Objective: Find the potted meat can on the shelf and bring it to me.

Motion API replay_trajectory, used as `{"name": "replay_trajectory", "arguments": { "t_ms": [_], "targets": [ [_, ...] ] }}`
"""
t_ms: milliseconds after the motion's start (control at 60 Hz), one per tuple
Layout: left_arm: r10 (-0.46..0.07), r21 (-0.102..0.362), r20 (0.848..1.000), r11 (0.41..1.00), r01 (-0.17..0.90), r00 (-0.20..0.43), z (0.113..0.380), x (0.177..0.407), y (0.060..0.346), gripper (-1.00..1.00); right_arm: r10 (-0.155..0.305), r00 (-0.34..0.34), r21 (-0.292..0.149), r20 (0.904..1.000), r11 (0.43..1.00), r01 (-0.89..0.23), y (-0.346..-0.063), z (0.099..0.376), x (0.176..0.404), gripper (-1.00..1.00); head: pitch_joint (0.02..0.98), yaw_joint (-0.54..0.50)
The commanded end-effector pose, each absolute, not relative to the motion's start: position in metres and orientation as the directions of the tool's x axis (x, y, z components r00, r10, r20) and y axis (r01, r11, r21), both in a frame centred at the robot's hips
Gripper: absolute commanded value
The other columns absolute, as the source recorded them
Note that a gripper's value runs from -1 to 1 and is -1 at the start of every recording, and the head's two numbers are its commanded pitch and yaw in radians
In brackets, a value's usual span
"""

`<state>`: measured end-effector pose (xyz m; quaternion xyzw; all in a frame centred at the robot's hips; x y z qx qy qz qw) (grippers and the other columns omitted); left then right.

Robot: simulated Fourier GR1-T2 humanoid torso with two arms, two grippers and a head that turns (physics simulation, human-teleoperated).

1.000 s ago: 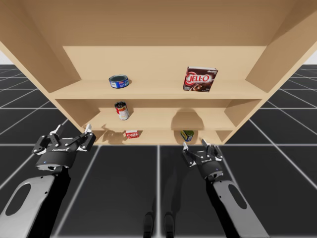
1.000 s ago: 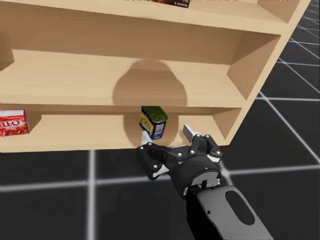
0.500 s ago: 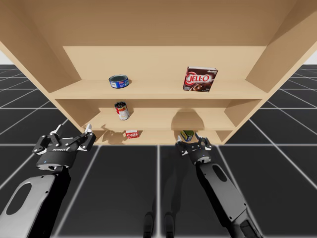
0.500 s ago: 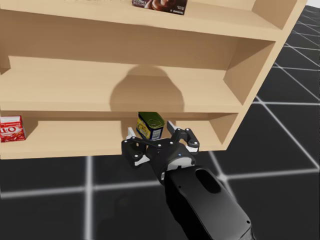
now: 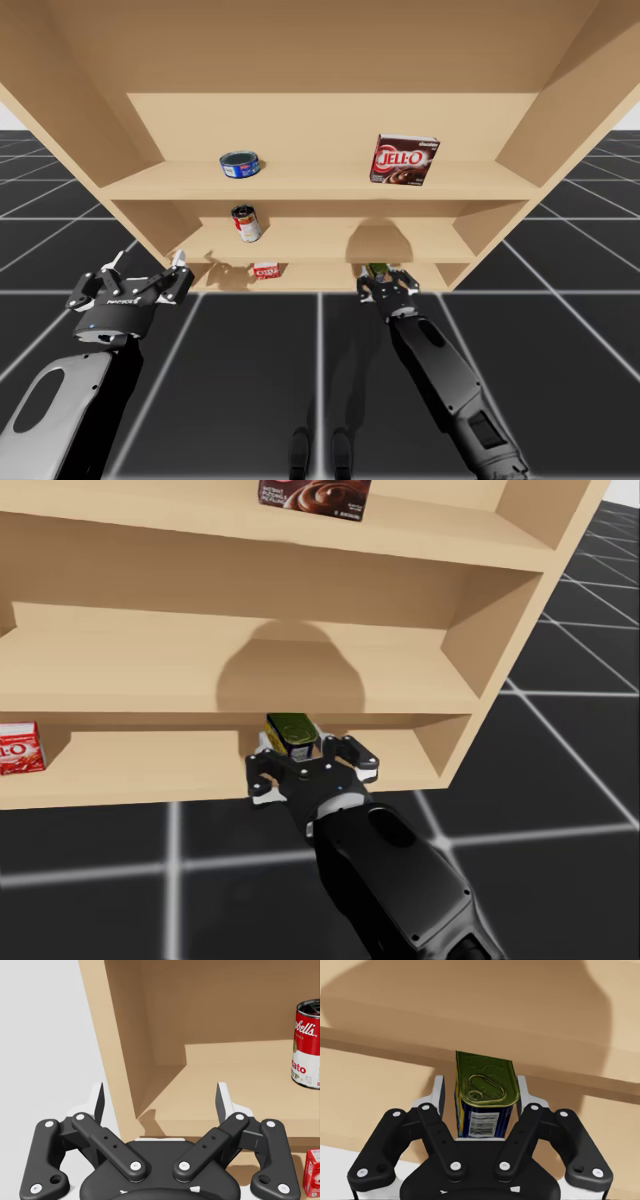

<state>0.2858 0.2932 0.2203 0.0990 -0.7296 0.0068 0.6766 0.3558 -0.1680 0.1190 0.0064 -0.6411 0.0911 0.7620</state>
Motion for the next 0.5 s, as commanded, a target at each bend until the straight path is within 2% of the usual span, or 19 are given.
{"name": "replay_trajectory", "arguments": {
  "t_ms": [17,50,117,233,350,450,500],
  "targets": [
    [-0.137,0.125,0.989,0.98,-0.154,-0.065,0.22,0.286,0.293,-1.0,0.146,0.144,-0.125,0.9787,0.982,-0.145,-0.168,0.113,0.355,0.78,0.702,-0.29],
    [-0.141,0.129,0.988,0.979,-0.157,-0.066,0.22,0.286,0.293,-1.0,0.149,0.142,-0.128,0.9787,0.981,-0.144,-0.169,0.112,0.354,0.95,0.702,-0.29],
    [-0.144,0.132,0.987,0.978,-0.16,-0.068,0.22,0.286,0.293,-1.0,0.152,0.137,-0.134,0.9788,0.982,-0.134,-0.172,0.113,0.351,0.99,0.701,-0.3],
    [-0.142,0.13,0.987,0.978,-0.161,-0.068,0.22,0.286,0.293,-1.0,0.168,0.11,-0.155,0.9797,0.981,-0.116,-0.177,0.122,0.342,1.0,0.698,-0.3],
    [-0.139,0.127,0.988,0.978,-0.163,-0.069,0.221,0.286,0.293,-1.0,0.181,0.068,-0.174,0.981,0.98,-0.099,-0.184,0.135,0.324,1.0,0.694,-0.3],
    [-0.14,0.127,0.988,0.978,-0.163,-0.069,0.22,0.286,0.293,-1.0,0.203,0.032,-0.2,0.9787,0.976,-0.082,-0.189,0.144,0.307,1.0,0.692,-0.3],
    [-0.139,0.127,0.988,0.979,-0.163,-0.069,0.22,0.286,0.294,-1.0,0.225,0.005,-0.224,0.9744,0.972,-0.073,-0.192,0.147,0.294,1.0,0.692,-0.3]
  ]
}}
